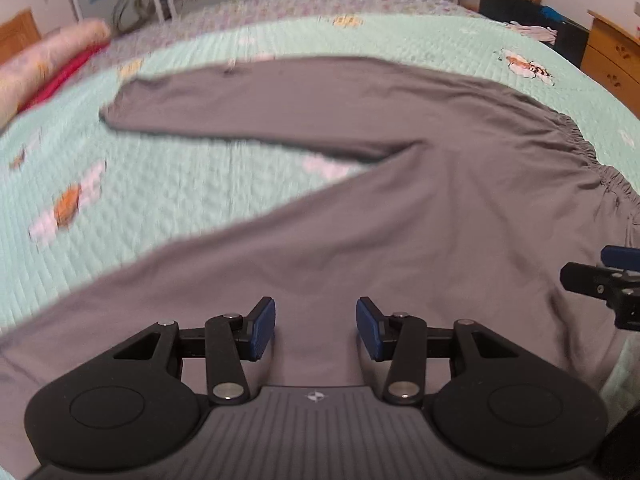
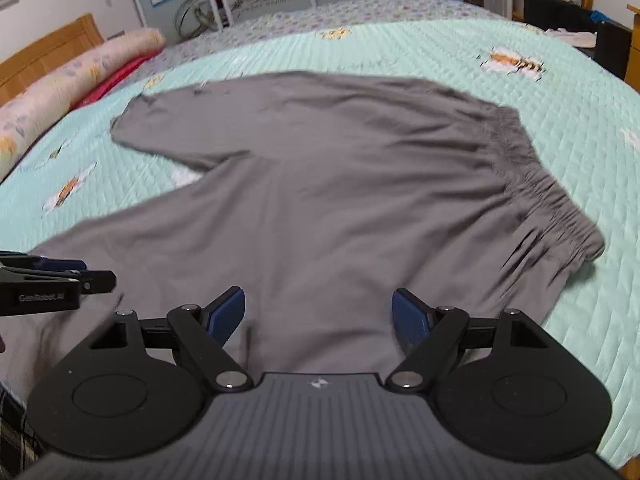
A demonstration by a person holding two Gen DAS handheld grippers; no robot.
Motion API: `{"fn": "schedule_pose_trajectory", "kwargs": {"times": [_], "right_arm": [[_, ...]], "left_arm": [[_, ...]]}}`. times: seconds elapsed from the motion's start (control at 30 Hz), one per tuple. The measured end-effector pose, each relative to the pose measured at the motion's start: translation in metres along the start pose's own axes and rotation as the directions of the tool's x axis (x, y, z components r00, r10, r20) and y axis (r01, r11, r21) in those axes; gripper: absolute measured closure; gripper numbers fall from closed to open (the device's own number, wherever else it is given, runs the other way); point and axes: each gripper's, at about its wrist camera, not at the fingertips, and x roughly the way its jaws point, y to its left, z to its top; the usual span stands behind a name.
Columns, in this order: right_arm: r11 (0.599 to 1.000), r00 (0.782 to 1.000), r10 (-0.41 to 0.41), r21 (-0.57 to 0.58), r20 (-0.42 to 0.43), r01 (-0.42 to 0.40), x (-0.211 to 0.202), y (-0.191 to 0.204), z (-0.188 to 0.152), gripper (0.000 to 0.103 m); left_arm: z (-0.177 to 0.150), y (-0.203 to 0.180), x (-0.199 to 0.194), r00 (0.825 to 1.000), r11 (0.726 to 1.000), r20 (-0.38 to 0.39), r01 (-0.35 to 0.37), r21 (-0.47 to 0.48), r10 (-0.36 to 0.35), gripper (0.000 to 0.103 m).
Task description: Fold clothes
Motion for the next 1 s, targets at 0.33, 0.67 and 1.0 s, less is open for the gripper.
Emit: {"fn": "schedule_pose_trajectory", "kwargs": {"times": [0.33,0.67,1.0], "right_arm": [[0.980,0.988,0.147,0.129,0.045,-0.152,-0.015,-0.032,-0.004,0.022],[0.953,0.975,0.216,0.206,0.046,-0.220,-0.001,-0.053,0.019,0.022],[0.885,0.917,0.394,0.243,0.068,-0.398,0.004,-0.086,0.039,0.022]], "left_arm": [[-0.002,0.004,0.018,0.996,0.999,-0.082,0.016,-0.043,-0.020,0.052],[0.007,0.004,0.040,0.988,0.986,-0.085,0.117,-0.120,-0.128,0.045],[0.016,0.035,0.027,0.967,0.932,0.020,0.251,-0.261,-0.255,0.045]]}}
